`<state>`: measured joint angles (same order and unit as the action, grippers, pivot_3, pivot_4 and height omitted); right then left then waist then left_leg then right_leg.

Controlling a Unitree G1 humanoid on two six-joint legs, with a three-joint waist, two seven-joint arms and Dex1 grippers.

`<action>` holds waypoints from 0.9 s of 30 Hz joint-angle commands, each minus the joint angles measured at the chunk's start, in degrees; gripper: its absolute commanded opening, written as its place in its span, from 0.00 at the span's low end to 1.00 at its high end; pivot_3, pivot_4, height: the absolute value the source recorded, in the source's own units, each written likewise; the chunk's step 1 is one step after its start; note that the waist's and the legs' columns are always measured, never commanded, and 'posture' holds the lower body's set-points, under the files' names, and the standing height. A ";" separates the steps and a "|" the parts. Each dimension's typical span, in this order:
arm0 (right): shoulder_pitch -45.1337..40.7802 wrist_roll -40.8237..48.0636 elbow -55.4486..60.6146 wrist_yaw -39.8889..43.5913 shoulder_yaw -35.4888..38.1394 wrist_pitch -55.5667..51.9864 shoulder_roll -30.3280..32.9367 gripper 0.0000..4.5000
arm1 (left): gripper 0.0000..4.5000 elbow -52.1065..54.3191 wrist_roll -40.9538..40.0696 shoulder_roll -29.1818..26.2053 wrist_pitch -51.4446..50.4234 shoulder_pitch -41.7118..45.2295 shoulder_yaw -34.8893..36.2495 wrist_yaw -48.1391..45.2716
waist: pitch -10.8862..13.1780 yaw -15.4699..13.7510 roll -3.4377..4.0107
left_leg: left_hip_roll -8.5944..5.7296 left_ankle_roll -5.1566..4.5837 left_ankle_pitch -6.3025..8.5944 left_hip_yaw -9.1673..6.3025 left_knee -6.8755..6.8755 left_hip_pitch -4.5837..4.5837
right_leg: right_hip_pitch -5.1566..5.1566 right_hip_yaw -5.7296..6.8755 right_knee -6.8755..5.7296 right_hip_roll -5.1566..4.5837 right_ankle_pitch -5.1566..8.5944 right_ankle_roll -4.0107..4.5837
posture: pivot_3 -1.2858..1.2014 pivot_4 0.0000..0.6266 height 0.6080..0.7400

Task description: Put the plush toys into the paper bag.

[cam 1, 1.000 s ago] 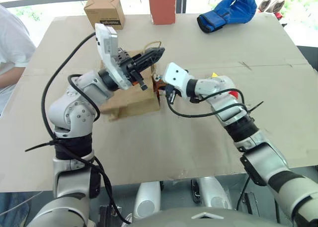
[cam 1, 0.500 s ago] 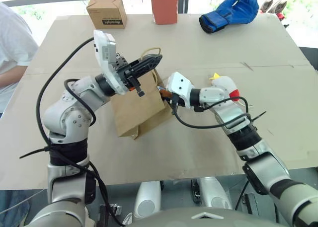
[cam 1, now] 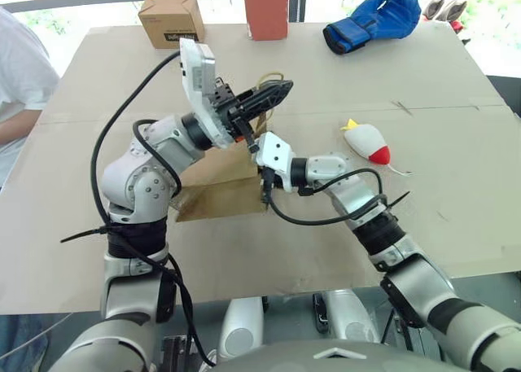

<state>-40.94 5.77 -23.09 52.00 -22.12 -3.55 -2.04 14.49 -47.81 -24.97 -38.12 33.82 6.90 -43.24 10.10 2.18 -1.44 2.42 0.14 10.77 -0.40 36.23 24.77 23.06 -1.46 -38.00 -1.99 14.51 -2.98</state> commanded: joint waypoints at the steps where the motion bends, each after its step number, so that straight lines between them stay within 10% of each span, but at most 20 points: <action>1: -1.65 2.25 -3.99 0.90 2.66 5.18 -2.35 0.00 | 0.00 4.17 -4.24 0.22 -1.01 -0.34 2.31 1.09 | 0.00 -0.09 0.00 | 0.00 0.00 0.00 0.00 0.00 0.00 | 0.00 0.00 0.00 0.00 0.00 0.00 | 0.52 0.24 1.00; 5: -2.96 2.76 -10.98 0.33 4.69 6.23 -3.96 0.00 | 0.00 5.56 -5.59 -0.03 -1.79 -1.64 2.61 2.21 | 0.00 -0.17 0.00 | 0.00 0.00 0.00 0.00 0.03 -0.01 | -0.04 0.01 0.01 -0.01 0.00 0.00 | 0.52 0.24 1.00; 13: 0.03 -3.10 -6.45 -3.35 3.51 9.42 2.01 0.70 | 0.00 3.59 -3.85 -5.35 -0.02 -6.87 5.88 -1.09 | 0.01 -0.03 0.02 | 0.00 0.01 0.00 0.01 0.02 -0.03 | -0.02 -0.01 0.00 -0.01 0.00 0.00 | 0.52 0.24 1.00; 27: 11.96 5.70 37.16 -3.23 9.88 -21.72 18.31 0.70 | 0.00 -2.82 1.63 -5.62 7.05 -6.40 4.70 -5.65 | 0.01 -0.65 0.02 | 0.00 0.00 0.00 0.03 0.02 0.00 | -0.02 0.01 0.03 -0.03 0.01 0.01 | 0.52 0.24 1.00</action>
<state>-28.73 8.34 7.66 49.54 -15.38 -21.23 15.40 11.04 -46.20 -31.00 -32.68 26.24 11.11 -48.76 10.11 1.53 -1.42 2.41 0.14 10.77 -0.37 36.25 24.78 23.03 -1.46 -37.96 -2.02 14.52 -2.97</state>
